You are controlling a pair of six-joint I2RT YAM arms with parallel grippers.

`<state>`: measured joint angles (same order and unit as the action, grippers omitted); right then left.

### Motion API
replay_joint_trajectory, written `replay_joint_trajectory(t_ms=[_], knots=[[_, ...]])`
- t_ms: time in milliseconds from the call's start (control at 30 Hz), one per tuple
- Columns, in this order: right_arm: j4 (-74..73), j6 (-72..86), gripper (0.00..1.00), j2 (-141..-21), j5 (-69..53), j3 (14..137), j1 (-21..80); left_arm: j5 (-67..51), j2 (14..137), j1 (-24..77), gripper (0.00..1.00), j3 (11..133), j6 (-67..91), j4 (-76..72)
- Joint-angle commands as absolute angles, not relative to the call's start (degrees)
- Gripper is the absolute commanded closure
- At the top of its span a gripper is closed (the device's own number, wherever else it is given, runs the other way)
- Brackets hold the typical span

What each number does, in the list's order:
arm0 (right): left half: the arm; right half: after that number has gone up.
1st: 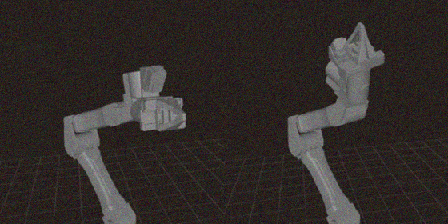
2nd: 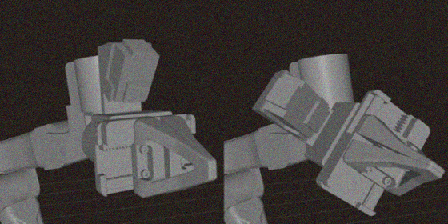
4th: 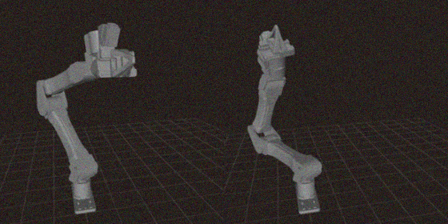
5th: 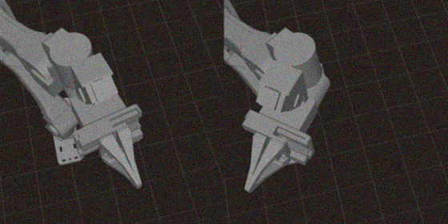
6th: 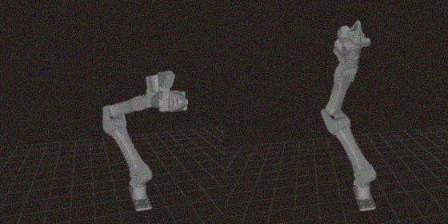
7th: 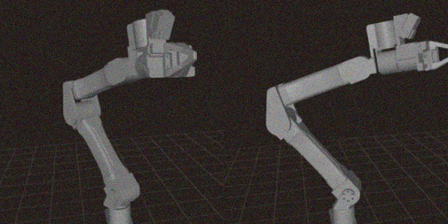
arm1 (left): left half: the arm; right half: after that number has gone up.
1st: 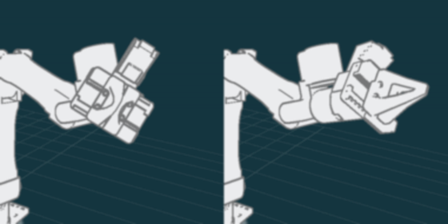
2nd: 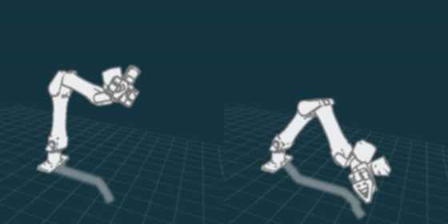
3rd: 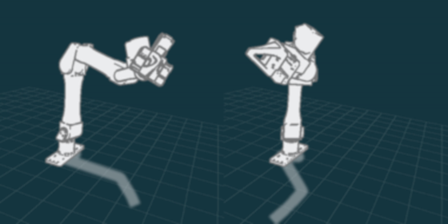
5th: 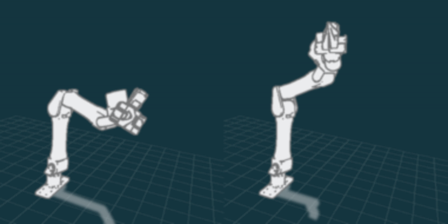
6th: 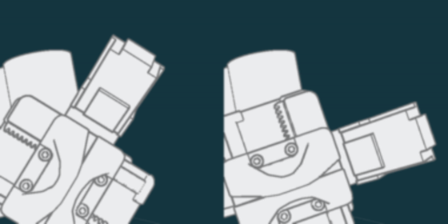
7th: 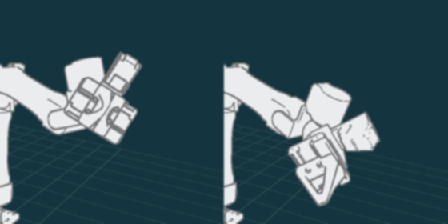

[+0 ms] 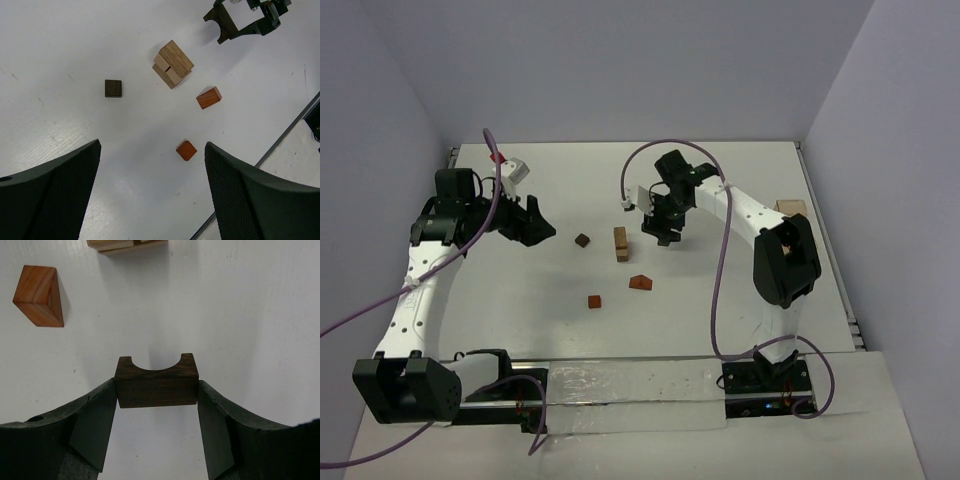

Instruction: Build the wood block tower

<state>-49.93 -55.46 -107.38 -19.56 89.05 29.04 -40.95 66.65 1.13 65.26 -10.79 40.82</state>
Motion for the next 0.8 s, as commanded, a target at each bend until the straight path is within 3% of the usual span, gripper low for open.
replay_joint_trajectory(t_ms=[0,233,433,767], knots=[[-50.1,-54.8,0.73,-107.3,-19.3,93.5,30.9,-41.7,66.2,1.0,0.1,64.7,-10.9,38.3],[-48.2,-54.6,0.72,-108.9,-15.1,90.7,32.0,-41.1,66.1,1.0,0.1,64.3,-10.2,37.1],[-48.3,-52.1,0.72,-114.4,-15.0,95.9,32.5,-41.5,67.3,1.0,0.1,65.3,-10.2,37.6],[-43.7,-49.8,0.62,-117.2,-17.4,94.7,32.6,-41.8,67.4,1.0,0.09,65.0,-10.1,37.3]])
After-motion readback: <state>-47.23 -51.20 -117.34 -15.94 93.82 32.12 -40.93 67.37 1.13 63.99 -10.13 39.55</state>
